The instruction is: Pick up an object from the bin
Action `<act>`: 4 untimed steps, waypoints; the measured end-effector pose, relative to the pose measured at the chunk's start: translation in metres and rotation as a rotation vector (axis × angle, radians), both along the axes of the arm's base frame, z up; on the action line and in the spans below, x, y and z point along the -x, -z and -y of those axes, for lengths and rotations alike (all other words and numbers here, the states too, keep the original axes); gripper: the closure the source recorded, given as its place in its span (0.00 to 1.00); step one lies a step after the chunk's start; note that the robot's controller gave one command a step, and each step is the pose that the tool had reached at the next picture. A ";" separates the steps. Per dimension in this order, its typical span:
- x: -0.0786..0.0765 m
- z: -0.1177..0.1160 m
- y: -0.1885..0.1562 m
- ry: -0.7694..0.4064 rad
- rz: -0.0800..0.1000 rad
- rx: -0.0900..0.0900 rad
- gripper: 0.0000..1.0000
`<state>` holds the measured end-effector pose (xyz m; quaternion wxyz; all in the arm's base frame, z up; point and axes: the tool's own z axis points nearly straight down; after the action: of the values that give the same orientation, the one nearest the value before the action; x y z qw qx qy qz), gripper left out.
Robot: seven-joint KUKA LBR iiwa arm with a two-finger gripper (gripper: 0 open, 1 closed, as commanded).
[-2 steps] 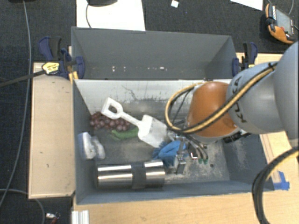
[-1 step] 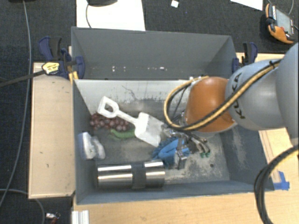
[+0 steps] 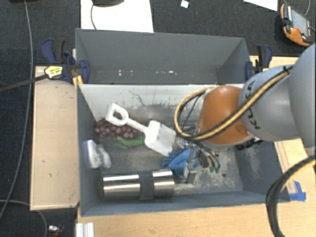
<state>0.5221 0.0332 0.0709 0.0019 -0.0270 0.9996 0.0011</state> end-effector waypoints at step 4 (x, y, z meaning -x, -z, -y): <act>0.000 0.000 -0.015 -0.006 0.000 -0.001 1.00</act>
Offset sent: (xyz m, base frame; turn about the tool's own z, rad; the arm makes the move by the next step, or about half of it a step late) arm 0.0007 0.0002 0.0000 -0.0086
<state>0.5220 0.0332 0.0859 0.0018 -0.0303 0.9995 0.0016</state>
